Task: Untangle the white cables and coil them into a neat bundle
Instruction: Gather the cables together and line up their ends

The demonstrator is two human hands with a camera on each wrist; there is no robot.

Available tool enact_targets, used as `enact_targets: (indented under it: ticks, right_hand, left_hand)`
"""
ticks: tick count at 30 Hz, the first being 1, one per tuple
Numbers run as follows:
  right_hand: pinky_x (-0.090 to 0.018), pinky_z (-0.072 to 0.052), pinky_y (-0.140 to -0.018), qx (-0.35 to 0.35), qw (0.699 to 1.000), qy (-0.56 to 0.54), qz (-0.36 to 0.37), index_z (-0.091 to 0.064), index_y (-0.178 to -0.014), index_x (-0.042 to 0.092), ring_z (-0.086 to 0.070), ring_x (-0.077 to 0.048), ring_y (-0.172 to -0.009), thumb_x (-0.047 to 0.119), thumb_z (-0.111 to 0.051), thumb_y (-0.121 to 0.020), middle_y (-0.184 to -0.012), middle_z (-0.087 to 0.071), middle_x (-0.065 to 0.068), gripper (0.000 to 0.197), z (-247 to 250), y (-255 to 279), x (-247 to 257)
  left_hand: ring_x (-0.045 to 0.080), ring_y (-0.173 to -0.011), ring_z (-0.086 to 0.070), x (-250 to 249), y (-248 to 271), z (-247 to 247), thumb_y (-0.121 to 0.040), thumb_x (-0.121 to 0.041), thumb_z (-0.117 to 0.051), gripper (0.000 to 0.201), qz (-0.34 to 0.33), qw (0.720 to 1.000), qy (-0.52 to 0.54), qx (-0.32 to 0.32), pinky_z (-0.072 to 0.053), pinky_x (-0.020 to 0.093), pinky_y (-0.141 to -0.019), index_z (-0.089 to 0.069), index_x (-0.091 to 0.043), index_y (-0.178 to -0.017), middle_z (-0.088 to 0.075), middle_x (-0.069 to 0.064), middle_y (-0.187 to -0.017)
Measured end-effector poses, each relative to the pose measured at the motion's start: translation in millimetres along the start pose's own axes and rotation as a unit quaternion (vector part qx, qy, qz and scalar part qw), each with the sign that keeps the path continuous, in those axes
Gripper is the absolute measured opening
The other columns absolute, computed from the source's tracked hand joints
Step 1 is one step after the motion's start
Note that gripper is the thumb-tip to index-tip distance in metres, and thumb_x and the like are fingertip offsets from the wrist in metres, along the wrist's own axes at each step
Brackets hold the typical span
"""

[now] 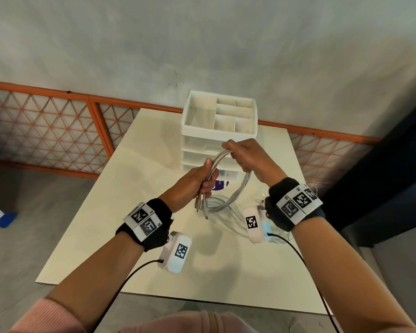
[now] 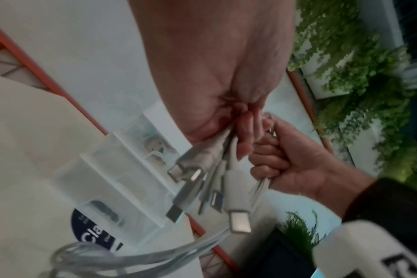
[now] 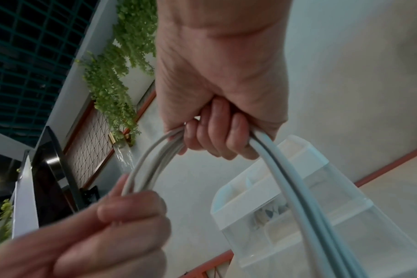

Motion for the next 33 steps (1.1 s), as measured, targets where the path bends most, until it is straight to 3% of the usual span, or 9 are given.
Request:
enact_targets:
  ticks: [3,5,8,10,15,20,24,27,33]
  right_hand:
    - [-0.023,-0.019,-0.044,0.009,0.999,-0.033,-0.017,-0.038,-0.053,0.021,-0.021,-0.012,-0.043,0.046,-0.05,-0.091,-0.048,-0.03,0.006,0.047,1,1,-6]
    - [-0.023,-0.03,-0.048,0.043,0.998,-0.04,-0.006,-0.046,-0.057,0.017,-0.031,-0.011,-0.042,0.057,-0.033,-0.095,-0.046,-0.037,0.006,0.056,-3,4,-13]
    - [-0.036,-0.045,-0.072,0.129,0.991,-0.041,0.009,-0.05,-0.064,0.014,-0.052,-0.013,-0.052,0.061,-0.011,-0.094,-0.053,-0.047,0.001,0.069,-12,13,-29]
    - [-0.035,-0.046,-0.081,0.169,0.985,-0.047,-0.002,-0.044,-0.062,0.013,-0.055,-0.014,-0.055,0.057,-0.004,-0.095,-0.055,-0.045,-0.002,0.068,-19,18,-38]
    - [-0.033,-0.042,-0.069,0.137,0.982,-0.129,-0.026,-0.034,-0.057,0.015,-0.036,-0.017,-0.047,0.051,-0.011,-0.099,-0.052,-0.027,-0.003,0.06,-31,16,-45]
    - [-0.027,-0.037,-0.055,0.121,0.984,-0.124,-0.032,-0.033,-0.055,0.015,-0.031,-0.015,-0.043,0.05,-0.012,-0.1,-0.044,-0.028,0.005,0.06,-45,13,-37]
    - [-0.026,-0.041,-0.057,0.13,0.986,-0.093,-0.044,-0.035,-0.056,0.014,-0.035,-0.016,-0.045,0.049,-0.01,-0.1,-0.043,-0.029,0.006,0.061,-50,11,-33]
    - [-0.027,-0.042,-0.059,0.142,0.984,-0.079,-0.071,-0.038,-0.057,0.013,-0.036,-0.016,-0.045,0.05,-0.011,-0.099,-0.043,-0.03,0.005,0.063,-48,8,-32]
    - [-0.027,-0.037,-0.054,0.164,0.966,-0.153,-0.132,-0.055,-0.093,0.009,-0.034,-0.011,-0.042,0.047,-0.02,-0.1,-0.056,-0.034,-0.002,0.052,-49,1,-31]
  left_hand:
    - [0.007,-0.049,-0.02,-14,-3,1,-0.096,-0.051,-0.027,0.043,-0.025,0.999,0.026,-0.009,-0.024,0.02,-0.051,-0.036,-0.021,-0.067,-0.021,-0.01,-0.058]
    - [0.006,-0.048,-0.018,-26,-7,7,-0.1,-0.043,-0.027,0.041,-0.055,0.998,0.032,-0.029,-0.019,0.018,-0.046,-0.031,-0.021,-0.066,-0.02,-0.01,-0.058]
    - [0.003,-0.047,-0.017,-36,-10,20,-0.102,-0.038,-0.027,0.039,-0.083,0.994,0.051,-0.05,-0.018,0.016,-0.043,-0.03,-0.021,-0.068,-0.021,-0.012,-0.057]
    - [0.002,-0.046,-0.017,-37,-10,27,-0.102,-0.037,-0.026,0.038,-0.09,0.992,0.068,-0.061,-0.018,0.015,-0.042,-0.032,-0.021,-0.069,-0.021,-0.012,-0.057]
    - [0.005,-0.05,-0.02,-21,-10,22,-0.102,-0.039,-0.025,0.036,-0.079,0.994,0.013,-0.075,-0.022,0.018,-0.048,-0.033,-0.019,-0.073,-0.021,-0.008,-0.062]
    - [0.002,-0.05,-0.032,-9,-15,11,-0.102,-0.032,-0.032,0.021,-0.069,0.992,-0.066,-0.084,-0.034,0.018,-0.054,-0.04,-0.015,-0.094,-0.03,-0.006,-0.068]
    - [-0.001,-0.047,-0.048,-8,-19,5,-0.102,-0.027,-0.035,0.022,-0.086,0.989,-0.088,-0.078,-0.04,0.014,-0.052,-0.046,-0.014,-0.088,-0.05,-0.009,-0.06]
    - [0.002,-0.049,-0.058,-8,-19,3,-0.102,-0.025,-0.036,0.032,-0.085,0.99,-0.085,-0.069,-0.04,0.012,-0.05,-0.052,-0.009,-0.079,-0.059,0.001,-0.06]
    - [0.0,-0.043,-0.052,-6,-20,-1,-0.102,-0.02,-0.037,0.029,-0.083,0.993,-0.044,-0.078,-0.04,0.009,-0.047,-0.05,-0.01,-0.079,-0.059,-0.011,-0.052]
Point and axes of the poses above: each hand's wrist, its own y-axis away from the middle knuckle, its own z-axis out of the back of the hand, x = y × z, the point moved 2 cm from there along -y, towards the middle knuckle
